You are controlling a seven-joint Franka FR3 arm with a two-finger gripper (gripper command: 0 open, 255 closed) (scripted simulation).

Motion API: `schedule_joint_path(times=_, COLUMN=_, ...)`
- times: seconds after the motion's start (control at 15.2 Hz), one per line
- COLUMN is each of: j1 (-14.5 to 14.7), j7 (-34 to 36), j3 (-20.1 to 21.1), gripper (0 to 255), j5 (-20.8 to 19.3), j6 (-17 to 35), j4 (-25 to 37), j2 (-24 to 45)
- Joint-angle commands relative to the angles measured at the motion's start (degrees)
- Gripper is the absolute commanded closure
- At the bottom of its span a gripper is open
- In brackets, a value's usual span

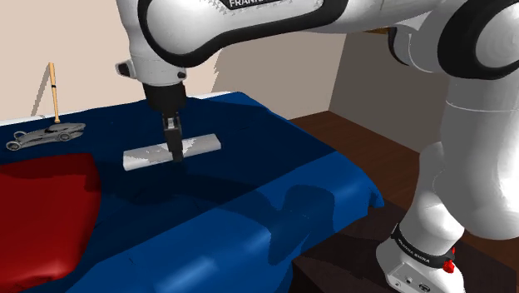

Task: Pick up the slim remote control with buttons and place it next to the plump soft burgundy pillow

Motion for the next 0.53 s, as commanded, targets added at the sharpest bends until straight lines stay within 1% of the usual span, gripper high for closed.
schedule_joint_path(times=0.0, j1=1.75, j7=2.19, j3=0.59, gripper=255, j5=-0.83, j6=-1.88, j4=5.57, j2=3.78)
schedule_joint_path(times=0.26, j1=5.79, j7=6.12, j3=1.37, gripper=255, j5=-2.52, j6=-6.17, j4=17.56, j2=11.71)
schedule_joint_path(times=0.4, j1=8.15, j7=7.79, j3=1.52, gripper=255, j5=-3.45, j6=-9.24, j4=25.55, j2=16.72)
schedule_joint_path(times=0.46, j1=9.66, j7=8.61, j3=1.51, gripper=255, j5=-4.01, j6=-11.51, j4=31.26, j2=20.18)
